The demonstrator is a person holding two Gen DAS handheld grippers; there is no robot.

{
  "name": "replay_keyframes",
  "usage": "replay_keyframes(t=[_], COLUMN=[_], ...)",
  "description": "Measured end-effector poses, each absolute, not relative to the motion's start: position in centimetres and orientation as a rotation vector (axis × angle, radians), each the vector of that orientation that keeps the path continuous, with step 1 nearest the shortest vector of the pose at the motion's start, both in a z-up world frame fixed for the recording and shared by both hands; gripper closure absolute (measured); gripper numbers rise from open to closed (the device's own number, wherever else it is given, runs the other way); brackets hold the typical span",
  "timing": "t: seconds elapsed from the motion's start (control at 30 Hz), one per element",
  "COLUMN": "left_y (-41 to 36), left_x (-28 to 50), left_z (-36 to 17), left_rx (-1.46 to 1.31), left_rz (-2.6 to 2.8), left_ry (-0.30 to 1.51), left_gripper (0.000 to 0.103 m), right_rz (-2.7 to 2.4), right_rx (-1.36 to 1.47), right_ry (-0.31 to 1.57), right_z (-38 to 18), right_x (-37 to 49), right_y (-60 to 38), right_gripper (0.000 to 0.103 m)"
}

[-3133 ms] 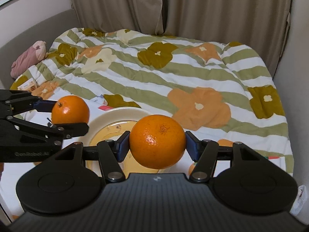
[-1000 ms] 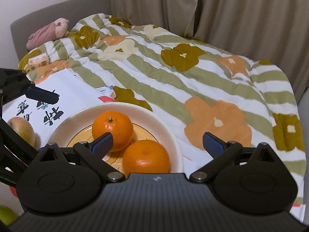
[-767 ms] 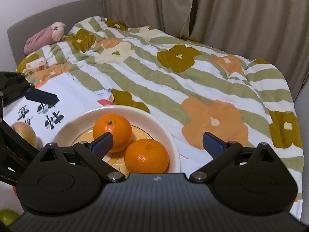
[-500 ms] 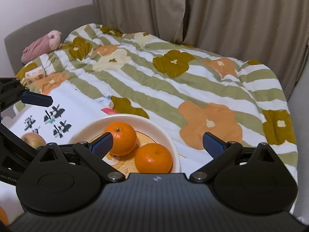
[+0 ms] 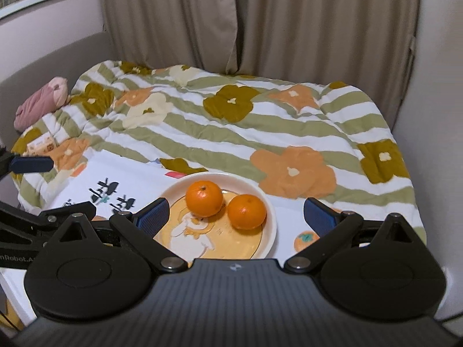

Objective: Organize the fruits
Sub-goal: 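Grasp the red apple with the left gripper while the right gripper grasps a green apple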

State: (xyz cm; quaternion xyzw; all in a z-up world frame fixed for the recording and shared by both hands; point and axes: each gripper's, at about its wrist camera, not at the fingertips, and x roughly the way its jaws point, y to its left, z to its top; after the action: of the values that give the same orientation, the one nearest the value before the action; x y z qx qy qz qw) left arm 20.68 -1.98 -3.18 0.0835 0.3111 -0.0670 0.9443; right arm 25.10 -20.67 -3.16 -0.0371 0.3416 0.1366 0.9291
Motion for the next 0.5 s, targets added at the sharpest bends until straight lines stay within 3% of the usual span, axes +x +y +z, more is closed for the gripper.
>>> replay_keyframes(t=[0.5], left_y=[2.9], left_x=[11.8], left_z=[-0.5], left_rx=[0.113], left_rz=[-0.154], left_ry=[0.484], left_gripper=[0.004], right_rz=[0.152], right_rx=[0.014], right_ry=[0.686], right_z=[-0.6], right_x=[14.9], right_y=[-17.2], right_gripper=[0.0])
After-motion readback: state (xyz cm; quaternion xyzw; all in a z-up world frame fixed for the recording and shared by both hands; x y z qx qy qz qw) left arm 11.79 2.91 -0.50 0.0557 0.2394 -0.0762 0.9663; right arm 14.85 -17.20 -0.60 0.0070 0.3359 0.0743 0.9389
